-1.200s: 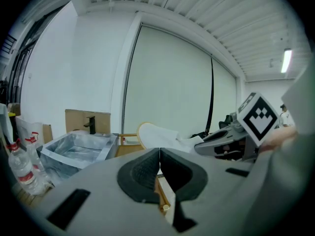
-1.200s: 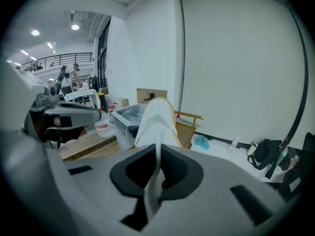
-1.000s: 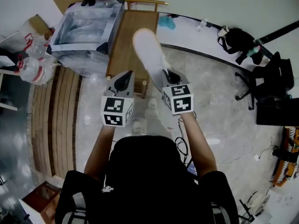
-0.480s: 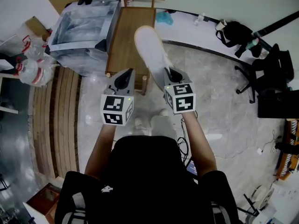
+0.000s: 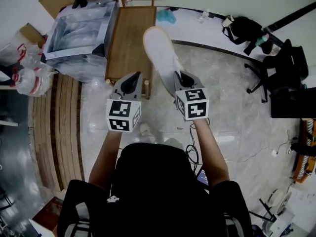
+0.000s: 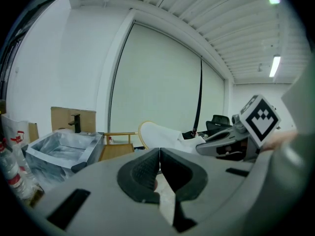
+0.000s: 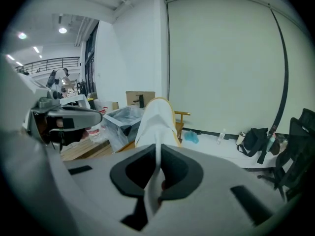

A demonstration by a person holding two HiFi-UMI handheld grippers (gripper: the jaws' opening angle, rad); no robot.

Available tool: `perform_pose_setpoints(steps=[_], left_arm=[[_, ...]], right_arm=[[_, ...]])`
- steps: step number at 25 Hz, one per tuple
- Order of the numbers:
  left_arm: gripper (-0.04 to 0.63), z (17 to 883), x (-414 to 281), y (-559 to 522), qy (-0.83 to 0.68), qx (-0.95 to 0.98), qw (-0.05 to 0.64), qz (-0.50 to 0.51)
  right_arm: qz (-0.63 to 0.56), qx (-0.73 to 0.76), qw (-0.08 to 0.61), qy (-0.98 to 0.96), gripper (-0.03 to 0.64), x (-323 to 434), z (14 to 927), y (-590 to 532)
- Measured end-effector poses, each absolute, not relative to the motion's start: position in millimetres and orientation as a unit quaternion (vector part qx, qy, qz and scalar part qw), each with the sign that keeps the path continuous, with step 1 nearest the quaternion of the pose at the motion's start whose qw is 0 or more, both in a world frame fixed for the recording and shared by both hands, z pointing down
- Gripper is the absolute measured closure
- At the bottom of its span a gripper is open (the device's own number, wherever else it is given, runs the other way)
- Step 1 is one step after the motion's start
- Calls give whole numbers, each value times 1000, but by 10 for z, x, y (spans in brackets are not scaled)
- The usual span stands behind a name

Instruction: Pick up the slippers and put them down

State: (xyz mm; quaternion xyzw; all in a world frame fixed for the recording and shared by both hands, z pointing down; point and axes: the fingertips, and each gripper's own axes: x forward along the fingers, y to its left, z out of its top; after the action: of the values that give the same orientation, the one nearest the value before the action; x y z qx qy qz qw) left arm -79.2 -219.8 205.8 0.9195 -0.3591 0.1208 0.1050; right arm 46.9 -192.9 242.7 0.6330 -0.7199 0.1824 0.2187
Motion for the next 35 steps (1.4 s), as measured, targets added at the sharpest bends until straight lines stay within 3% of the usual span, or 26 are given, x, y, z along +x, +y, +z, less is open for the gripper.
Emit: perform_pose_setpoints(steps=[35], left_arm=[[589,2602,852,-831,-277,940,112,167]], right_arm=[[239,674,190,-673,603,1865,2873,-412]])
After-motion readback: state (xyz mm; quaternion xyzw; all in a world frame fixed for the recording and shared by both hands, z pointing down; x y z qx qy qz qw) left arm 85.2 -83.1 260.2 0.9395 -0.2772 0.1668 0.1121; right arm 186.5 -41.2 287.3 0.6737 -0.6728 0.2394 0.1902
